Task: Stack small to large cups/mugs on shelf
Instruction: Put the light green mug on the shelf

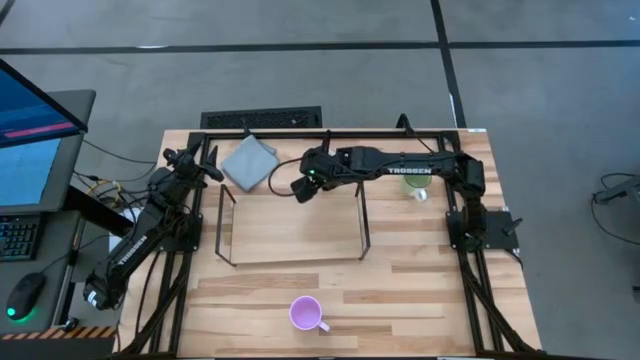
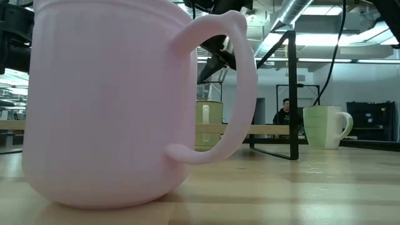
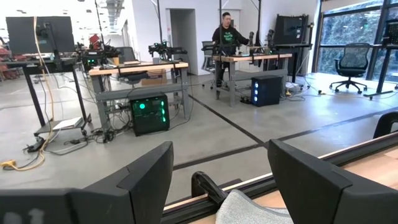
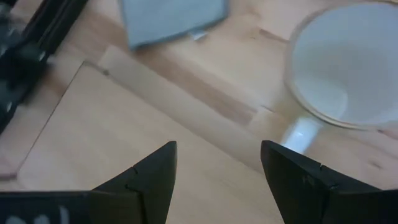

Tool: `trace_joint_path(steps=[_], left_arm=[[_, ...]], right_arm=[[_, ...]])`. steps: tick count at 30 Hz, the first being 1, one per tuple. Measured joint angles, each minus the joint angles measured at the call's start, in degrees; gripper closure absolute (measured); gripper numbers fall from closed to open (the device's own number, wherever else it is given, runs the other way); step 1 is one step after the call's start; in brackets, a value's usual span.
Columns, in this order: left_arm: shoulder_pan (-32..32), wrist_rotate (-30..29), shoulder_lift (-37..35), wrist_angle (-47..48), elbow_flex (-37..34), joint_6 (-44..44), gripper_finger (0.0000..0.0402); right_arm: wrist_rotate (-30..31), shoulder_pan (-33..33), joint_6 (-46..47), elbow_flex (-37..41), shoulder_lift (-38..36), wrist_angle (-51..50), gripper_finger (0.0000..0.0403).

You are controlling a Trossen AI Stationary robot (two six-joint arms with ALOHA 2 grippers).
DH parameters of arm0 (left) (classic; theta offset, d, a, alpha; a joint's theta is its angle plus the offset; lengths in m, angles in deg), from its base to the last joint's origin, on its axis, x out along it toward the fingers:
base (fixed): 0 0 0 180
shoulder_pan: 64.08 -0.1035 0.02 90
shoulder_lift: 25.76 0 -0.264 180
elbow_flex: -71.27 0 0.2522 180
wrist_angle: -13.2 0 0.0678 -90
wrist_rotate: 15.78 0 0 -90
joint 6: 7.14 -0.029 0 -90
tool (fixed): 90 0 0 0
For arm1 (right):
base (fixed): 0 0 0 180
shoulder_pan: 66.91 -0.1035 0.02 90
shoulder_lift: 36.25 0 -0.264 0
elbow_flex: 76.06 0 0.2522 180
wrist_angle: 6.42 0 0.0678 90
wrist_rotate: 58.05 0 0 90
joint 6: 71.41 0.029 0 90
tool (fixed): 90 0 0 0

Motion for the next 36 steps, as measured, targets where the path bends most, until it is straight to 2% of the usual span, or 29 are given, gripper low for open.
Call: trace_joint_path(steps=[8, 13, 32, 36], left_arm=[[0.0, 0.0, 0.0, 0.0, 0.0, 0.0, 0.0148], [0.0, 0.0, 0.0, 0.0, 0.0, 0.0, 0.0148], [0.0, 0.0, 0.0, 0.1, 0.0, 0.0, 0.0148], [0.0, 0.0, 0.0, 0.1, 0.0, 0.0, 0.0148]], right_arm=[[-0.6, 0.3, 4.3, 0.0, 0.0, -3.8, 0.0148], [2.2, 0.5, 6.8, 0.0, 0.3, -7.0, 0.0148], [4.3, 1.5, 12.7, 0.0, 0.3, -6.8, 0.0148], [4.3, 0.9, 12.5, 0.1, 2.2, -6.8, 0.0148]])
